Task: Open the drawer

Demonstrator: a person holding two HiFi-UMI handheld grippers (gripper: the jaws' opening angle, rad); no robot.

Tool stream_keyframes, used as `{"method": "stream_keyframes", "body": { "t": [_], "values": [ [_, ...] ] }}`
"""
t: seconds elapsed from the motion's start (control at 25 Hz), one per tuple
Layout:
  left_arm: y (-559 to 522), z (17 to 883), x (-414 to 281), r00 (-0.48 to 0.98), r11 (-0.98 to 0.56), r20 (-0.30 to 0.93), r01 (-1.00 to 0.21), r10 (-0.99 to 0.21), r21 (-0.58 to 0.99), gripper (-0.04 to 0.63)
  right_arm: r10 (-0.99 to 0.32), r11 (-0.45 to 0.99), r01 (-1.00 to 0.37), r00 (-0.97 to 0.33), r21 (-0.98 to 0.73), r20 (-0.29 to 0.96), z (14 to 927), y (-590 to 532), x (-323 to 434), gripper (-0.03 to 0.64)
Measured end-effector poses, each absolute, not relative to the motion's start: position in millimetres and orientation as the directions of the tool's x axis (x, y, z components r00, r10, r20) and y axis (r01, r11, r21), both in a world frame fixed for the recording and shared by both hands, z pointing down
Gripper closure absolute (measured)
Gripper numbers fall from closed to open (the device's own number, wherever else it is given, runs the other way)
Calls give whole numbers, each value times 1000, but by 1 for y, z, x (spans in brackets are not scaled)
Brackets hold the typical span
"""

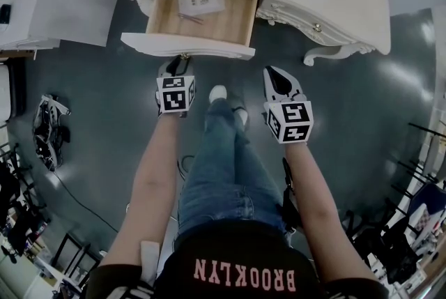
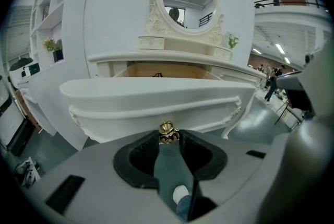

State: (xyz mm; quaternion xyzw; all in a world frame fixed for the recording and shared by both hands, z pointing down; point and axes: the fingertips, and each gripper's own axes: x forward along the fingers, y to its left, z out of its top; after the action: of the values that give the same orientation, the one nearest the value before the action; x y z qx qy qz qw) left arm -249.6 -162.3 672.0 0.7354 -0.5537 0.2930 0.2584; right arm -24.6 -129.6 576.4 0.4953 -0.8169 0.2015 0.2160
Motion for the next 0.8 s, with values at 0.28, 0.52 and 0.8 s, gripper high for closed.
{"method": "stream_keyframes", "body": {
  "t": [0.28,0.52,0.8],
  "values": [
    [-146,671,-253,213,-246,732,-967,-647,64,480,-722,443,-889,-430,-115,543,567,-136,-29,620],
    [-137,670,-253,205,-232,744,-970,-636,69,480,-717,452,-885,-436,-112,544,561,-134,-27,620],
    [-137,669,-256,166,-161,760,-984,-629,82,479,-716,457,-883,-438,-110,544,552,-130,-24,620]
  ]
}}
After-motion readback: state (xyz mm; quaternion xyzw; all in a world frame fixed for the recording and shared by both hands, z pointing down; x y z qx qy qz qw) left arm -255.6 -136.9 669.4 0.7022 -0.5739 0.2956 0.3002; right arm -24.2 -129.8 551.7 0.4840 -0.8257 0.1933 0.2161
